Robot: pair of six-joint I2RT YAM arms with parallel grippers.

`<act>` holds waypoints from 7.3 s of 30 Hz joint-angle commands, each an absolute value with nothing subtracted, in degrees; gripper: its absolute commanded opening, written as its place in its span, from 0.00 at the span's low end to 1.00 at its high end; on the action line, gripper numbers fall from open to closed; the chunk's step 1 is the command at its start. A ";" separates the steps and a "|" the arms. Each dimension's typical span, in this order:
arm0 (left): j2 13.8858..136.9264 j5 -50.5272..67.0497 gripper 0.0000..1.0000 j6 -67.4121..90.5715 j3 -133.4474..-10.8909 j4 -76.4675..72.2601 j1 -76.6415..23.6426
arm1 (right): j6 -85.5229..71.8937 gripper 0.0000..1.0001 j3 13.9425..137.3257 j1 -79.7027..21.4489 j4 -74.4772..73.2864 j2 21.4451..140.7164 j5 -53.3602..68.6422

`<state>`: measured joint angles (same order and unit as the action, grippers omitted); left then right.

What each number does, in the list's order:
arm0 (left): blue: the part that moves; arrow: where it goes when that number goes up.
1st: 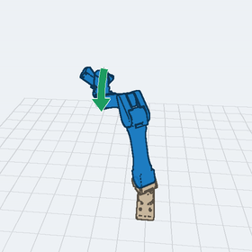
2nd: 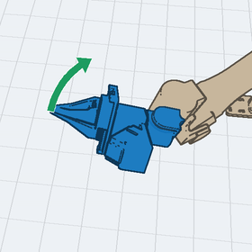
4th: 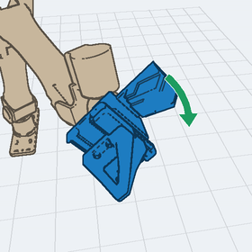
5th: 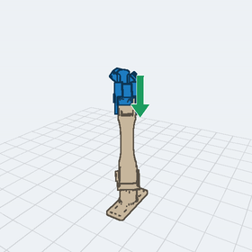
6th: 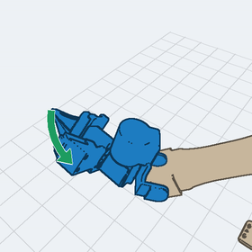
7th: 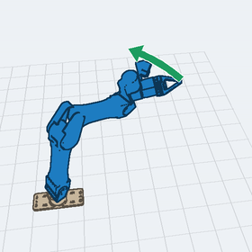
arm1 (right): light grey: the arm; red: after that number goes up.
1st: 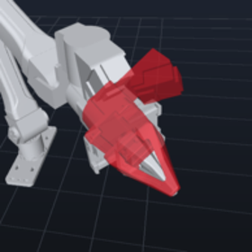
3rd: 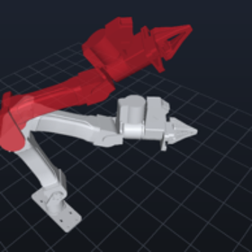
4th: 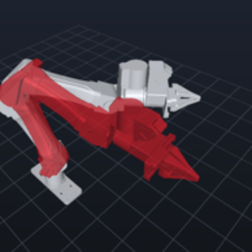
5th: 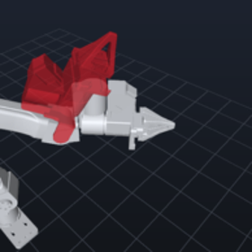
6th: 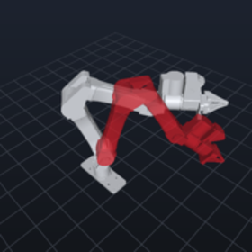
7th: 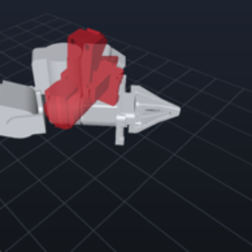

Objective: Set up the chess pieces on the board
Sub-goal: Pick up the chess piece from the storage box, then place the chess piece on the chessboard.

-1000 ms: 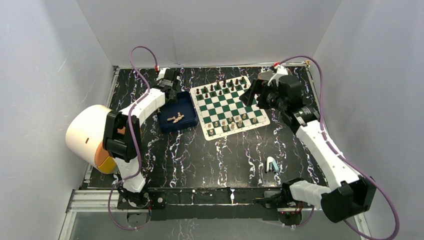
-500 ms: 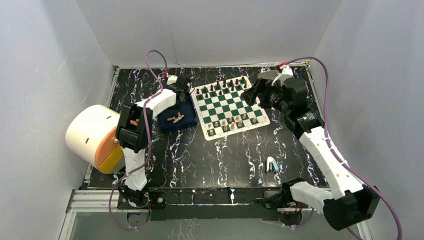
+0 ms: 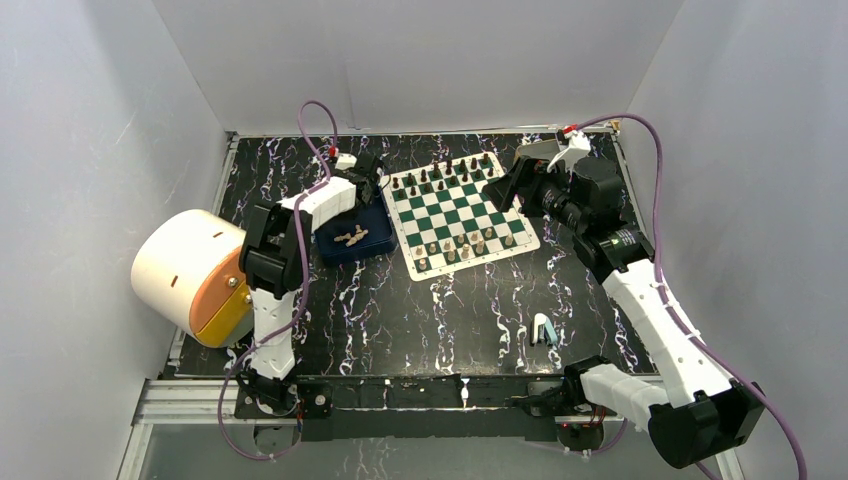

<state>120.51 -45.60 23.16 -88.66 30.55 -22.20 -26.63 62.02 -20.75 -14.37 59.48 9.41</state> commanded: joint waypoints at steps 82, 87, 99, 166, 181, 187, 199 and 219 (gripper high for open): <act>121.73 -38.48 0.31 21.45 -89.72 31.27 -17.66 | -26.76 0.97 58.18 -20.73 -7.65 60.39 7.52; 121.74 -35.54 0.31 21.57 -89.48 31.22 -17.66 | -26.63 0.97 57.53 -20.72 -7.21 59.93 7.40; 121.31 -29.05 0.22 19.43 -89.50 29.38 -17.64 | -26.28 0.97 56.75 -20.74 -6.91 59.22 6.59; 103.56 -2.95 0.11 4.13 -81.25 18.05 -18.99 | -27.47 0.98 60.09 -20.73 -10.38 60.68 11.95; 80.45 24.56 0.13 -15.11 -58.84 -6.57 -26.11 | -22.97 0.82 74.32 -20.58 -20.79 71.82 22.73; 75.39 32.34 0.09 -21.04 -52.11 -10.07 -29.83 | -28.39 0.47 76.37 -20.65 -19.02 78.00 39.35; 71.98 38.73 0.09 -27.15 -47.55 -10.63 -30.84 | -30.44 0.43 78.39 -25.29 -19.53 86.47 46.41; 73.45 41.31 0.09 -29.16 -46.66 -10.37 -31.20 | -25.93 0.46 86.80 -30.48 -28.28 99.13 45.81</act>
